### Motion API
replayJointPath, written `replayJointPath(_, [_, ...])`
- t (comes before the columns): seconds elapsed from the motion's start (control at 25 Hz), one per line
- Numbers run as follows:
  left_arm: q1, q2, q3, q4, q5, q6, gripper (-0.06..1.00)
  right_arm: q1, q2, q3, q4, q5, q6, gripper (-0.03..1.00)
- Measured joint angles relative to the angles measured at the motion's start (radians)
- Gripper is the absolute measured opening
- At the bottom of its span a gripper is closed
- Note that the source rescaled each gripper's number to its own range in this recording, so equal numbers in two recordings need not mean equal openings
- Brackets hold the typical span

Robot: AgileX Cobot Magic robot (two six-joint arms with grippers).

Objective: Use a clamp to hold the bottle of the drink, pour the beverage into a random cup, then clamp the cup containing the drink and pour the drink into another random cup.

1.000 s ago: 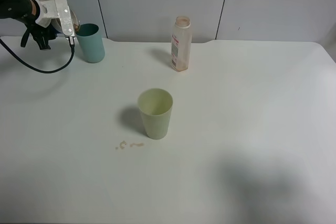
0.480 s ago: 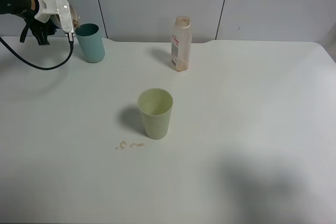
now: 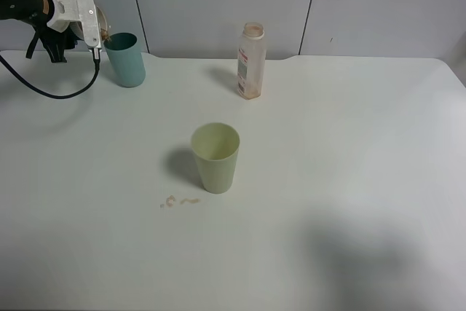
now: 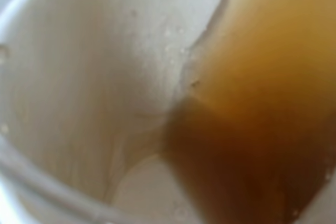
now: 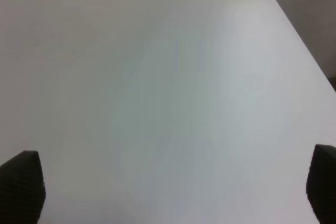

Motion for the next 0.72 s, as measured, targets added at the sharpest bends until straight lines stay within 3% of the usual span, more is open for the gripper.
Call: replayJointPath(0.72, [0.000,0.000,-0.002,-0.012,-0.001,0.052,0.00,0.000,0.000,0.000,0.000,0.000,0.000,1.00])
